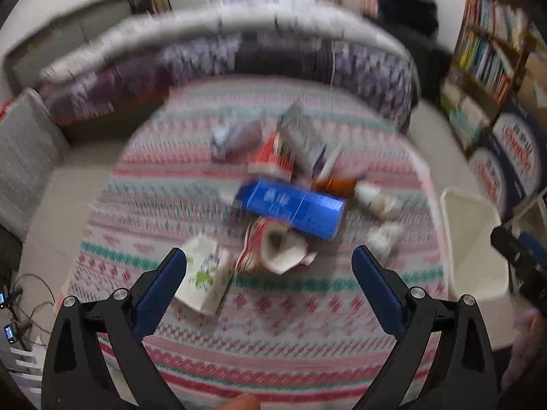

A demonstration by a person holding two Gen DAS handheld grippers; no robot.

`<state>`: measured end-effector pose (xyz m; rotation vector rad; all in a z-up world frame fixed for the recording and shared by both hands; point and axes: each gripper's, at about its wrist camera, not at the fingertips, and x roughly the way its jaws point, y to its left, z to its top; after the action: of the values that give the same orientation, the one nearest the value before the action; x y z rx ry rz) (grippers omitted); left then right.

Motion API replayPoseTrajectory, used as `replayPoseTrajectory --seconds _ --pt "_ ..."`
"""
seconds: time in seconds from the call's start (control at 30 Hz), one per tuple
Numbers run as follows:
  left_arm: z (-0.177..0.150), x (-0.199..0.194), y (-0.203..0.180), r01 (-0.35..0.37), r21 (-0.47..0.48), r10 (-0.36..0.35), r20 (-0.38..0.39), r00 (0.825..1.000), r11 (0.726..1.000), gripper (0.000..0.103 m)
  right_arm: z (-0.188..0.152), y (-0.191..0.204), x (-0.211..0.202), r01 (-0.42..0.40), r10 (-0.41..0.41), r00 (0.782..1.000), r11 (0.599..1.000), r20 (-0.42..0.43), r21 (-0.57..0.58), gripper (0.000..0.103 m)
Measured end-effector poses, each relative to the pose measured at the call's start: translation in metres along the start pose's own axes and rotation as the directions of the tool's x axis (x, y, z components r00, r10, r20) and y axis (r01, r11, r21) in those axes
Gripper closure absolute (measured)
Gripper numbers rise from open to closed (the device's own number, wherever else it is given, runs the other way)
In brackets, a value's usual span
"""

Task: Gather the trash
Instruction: 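Grasp the white paper cup with the left tool while the right tool grasps crumpled tissue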

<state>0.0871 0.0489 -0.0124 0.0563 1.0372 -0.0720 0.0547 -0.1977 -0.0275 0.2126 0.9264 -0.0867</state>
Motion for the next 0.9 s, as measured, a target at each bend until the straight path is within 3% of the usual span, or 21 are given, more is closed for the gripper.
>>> replayPoseTrajectory --seconds 0.07,0.17,0.33,0.4,0.53,0.67,0.77,0.9 --pt "0.005 0.020 0.017 -0.002 0.003 0.002 -0.096 0.995 1.000 0.008 0.003 -0.001 0.019 -0.033 0.033 0.994 0.999 -0.103 0.006 0.007" --pt "0.007 0.042 0.034 -0.012 0.016 0.015 -0.176 0.984 1.000 0.008 0.004 -0.001 0.044 -0.067 0.075 0.971 0.997 -0.229 0.042 0.007" --pt "0.010 0.076 0.055 -0.005 0.080 0.029 -0.297 0.954 0.997 0.008 -0.001 0.001 0.082 -0.101 0.151 0.926 0.982 -0.347 0.158 0.007" --pt "0.009 0.088 0.061 -0.018 0.112 0.054 -0.326 0.944 0.994 0.008 -0.003 0.002 0.094 -0.104 0.176 0.917 0.972 -0.359 0.209 0.007" --pt "0.003 0.107 0.066 0.026 0.113 0.022 -0.402 0.915 0.993 0.008 -0.009 0.005 0.119 -0.094 0.196 0.902 0.959 -0.384 0.269 0.007" --pt "-0.006 0.115 0.061 0.045 0.191 0.041 -0.423 0.905 0.981 0.008 -0.015 0.006 0.138 -0.070 0.200 0.891 0.947 -0.407 0.313 0.007" --pt "-0.013 0.127 0.063 0.033 0.206 0.066 -0.456 0.887 0.978 0.008 -0.012 0.010 0.144 -0.058 0.191 0.898 0.945 -0.398 0.323 0.006" --pt "-0.017 0.135 0.070 0.032 0.201 0.066 -0.463 0.884 0.979 0.009 -0.010 0.024 0.147 -0.066 0.180 0.905 0.955 -0.387 0.289 0.009"
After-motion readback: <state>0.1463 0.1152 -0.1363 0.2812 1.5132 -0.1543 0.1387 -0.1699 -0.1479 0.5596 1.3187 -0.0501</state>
